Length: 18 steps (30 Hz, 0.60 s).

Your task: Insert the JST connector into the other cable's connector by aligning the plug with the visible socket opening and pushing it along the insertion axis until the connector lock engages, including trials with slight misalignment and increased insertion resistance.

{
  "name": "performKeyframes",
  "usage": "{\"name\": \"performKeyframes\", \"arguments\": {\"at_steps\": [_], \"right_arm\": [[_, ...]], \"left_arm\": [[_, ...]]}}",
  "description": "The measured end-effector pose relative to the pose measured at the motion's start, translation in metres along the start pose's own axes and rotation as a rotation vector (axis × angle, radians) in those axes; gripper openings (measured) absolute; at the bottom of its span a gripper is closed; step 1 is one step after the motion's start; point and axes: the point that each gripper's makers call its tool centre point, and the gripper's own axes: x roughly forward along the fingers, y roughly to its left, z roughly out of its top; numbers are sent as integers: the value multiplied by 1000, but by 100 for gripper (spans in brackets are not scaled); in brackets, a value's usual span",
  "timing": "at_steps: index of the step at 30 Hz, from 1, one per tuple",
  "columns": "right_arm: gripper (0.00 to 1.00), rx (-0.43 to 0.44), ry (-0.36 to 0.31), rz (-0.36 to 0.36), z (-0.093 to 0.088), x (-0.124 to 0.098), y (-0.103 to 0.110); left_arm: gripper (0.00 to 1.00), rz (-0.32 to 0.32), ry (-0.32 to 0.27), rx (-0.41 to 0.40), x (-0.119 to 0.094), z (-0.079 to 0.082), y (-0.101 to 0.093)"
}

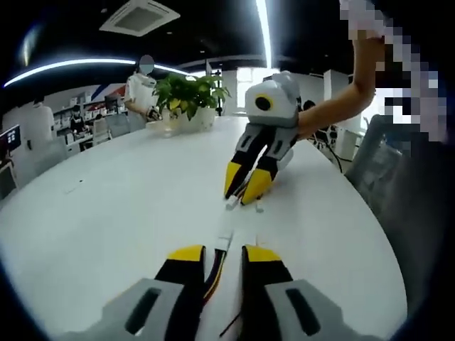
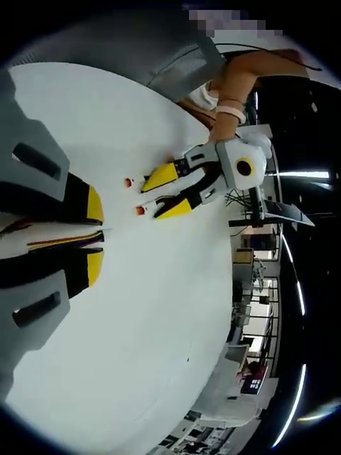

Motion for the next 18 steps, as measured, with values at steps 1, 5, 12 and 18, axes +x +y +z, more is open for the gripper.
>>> {"name": "performKeyframes", "arguments": {"at_steps": [1, 5, 12, 18], "right_arm": [[11, -13, 0, -4, 0, 1, 0], [10, -16, -13, -4, 1, 1, 2], [5, -30, -42, -7, 2, 1, 7], [5, -11, -54, -9, 4, 1, 6]], "left_arm": [[14, -2, -4, 5, 0, 0, 0], [10, -6, -4, 51, -1, 1, -2], [3, -22, -15, 56, -3, 0, -7], [1, -34, -23, 57, -2, 0, -7]]}}
